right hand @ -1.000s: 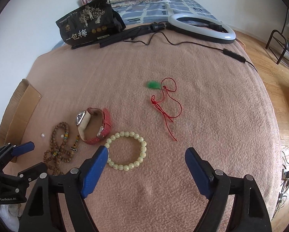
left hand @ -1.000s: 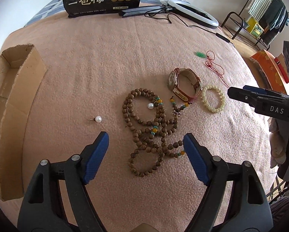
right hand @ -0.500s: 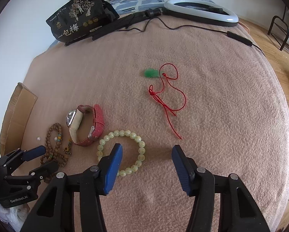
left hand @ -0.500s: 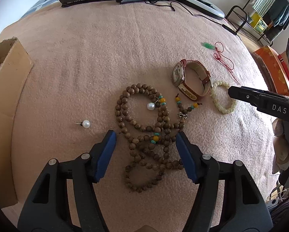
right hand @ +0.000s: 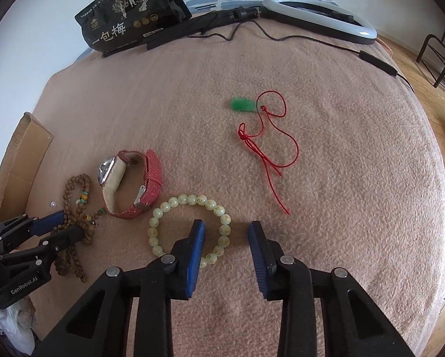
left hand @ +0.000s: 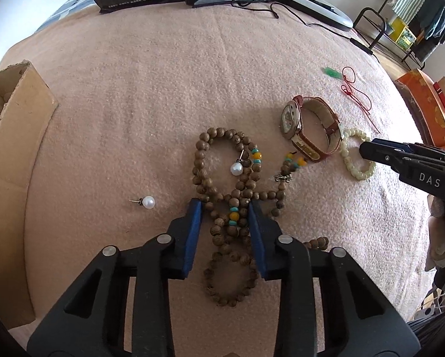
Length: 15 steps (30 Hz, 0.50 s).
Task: Organize jewelry
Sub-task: 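Grasp the brown wooden bead strand with the left gripper while the right grasps the green bracelet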
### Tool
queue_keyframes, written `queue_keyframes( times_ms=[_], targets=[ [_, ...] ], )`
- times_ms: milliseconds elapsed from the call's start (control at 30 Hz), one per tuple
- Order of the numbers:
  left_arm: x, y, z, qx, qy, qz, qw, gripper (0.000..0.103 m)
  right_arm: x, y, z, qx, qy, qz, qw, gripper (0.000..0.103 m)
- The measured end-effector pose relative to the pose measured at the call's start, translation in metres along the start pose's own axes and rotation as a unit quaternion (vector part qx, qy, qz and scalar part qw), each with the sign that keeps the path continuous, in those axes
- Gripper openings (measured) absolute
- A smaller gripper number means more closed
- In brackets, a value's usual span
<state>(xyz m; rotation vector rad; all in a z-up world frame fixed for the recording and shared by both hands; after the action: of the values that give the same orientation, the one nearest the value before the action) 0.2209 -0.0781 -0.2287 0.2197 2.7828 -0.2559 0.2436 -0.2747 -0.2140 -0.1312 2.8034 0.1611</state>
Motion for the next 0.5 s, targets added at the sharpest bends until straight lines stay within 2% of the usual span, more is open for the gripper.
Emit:
queue_keyframes(
  times_ms=[67,167,233,500],
  targets=[
    [0.0,0.001,0.0,0.004,0.0,0.0,1.0,0.027,0.0,0.003,0.001,0.003,0.0,-0.006,1.0,0.022],
    [0.0,0.0,-0.001,0.003,-0.003,0.002,1.0,0.015,0.0,0.007,0.001,0.004,-0.001,-0.013,1.0,0.013],
    [0.001,0.002,-0.002,0.003,-0.003,0.0,1.0,0.014,0.0,0.008,0.002,0.004,-0.002,-0.015,1.0,0.006],
    [0.004,0.002,-0.013,0.027,-0.005,-0.004,0.9996,0.013,0.002,0.009,-0.006,-0.008,-0.013,-0.011,1.0,0.005]
  ],
)
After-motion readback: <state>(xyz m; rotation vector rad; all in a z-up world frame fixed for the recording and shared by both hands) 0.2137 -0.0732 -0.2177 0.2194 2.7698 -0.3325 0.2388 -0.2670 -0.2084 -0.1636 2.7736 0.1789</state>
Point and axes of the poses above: each gripper's, at about its wrist camera, not at the fingertips, and z roughly the way its jaws point, y to its left, x to its underside, the point moved 4 cm from there along z, roughly the way its jaws point, and after that the axes turned 1 degree about x, right-handed, at the moved point
